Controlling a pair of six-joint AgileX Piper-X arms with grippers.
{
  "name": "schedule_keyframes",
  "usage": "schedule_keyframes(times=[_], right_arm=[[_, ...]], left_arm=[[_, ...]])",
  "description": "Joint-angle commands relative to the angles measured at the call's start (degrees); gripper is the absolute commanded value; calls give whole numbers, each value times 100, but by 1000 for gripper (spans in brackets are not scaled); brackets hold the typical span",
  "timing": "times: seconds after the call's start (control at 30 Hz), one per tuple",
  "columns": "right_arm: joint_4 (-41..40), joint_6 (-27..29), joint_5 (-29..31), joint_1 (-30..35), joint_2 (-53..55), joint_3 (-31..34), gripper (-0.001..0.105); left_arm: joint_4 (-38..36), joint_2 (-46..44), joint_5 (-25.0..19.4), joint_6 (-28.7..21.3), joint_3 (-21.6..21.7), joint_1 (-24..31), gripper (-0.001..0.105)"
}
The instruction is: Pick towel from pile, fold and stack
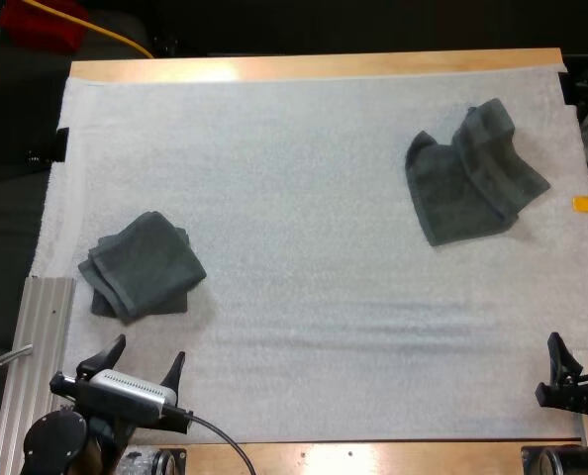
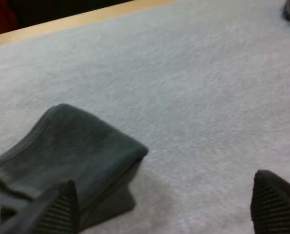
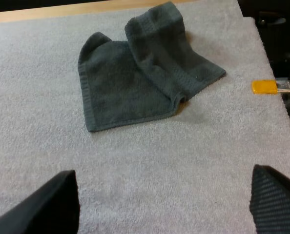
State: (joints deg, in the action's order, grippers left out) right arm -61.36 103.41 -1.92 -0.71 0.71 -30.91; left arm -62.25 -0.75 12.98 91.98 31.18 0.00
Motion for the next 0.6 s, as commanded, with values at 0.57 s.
schedule_keyframes(times=[0.57], right_arm=[[75, 487, -1044, 22, -605, -659, 70]], left_arm=[[278, 138, 572, 69, 544, -810, 69]])
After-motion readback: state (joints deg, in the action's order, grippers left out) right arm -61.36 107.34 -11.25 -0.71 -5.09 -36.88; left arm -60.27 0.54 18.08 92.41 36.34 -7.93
